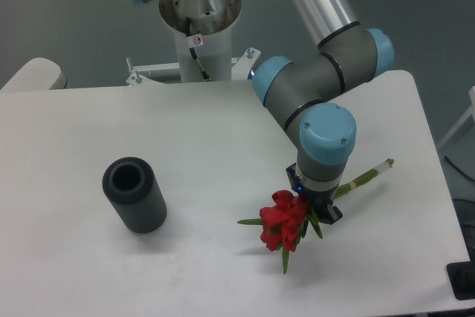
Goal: Place the flowers on the table
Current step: 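Carry the red tulip bunch with the gripper toward the black vase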
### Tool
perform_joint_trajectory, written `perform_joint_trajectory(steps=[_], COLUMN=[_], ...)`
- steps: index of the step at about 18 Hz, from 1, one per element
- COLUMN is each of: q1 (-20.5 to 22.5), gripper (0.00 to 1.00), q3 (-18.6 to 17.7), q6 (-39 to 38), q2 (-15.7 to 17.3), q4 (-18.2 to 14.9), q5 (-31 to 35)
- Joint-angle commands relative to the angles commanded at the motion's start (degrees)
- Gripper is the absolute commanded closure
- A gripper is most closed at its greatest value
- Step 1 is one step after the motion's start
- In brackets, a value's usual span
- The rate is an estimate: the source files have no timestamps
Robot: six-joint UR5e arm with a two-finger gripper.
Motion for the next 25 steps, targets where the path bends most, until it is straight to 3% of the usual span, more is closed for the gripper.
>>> perform_joint_trajectory(steps=[9,15,20,22,25], q1=[-0.44,-1.41,-1.84,-4.12,-7.64], gripper=[0.99,1.0,1.0,1.0,1.0], q3=[-3.6,-9.74,-15.46,-16.96,-18.71], q6=[-0.97,-6.67,-17.21,-20.81,-30.73], q2=[1.93,4.92,7.82,8.0,7.91], q4=[-0.96,-0.7,-0.09,0.26,4.38], q5=[1.14,0.88,0.26,0.35,0.44])
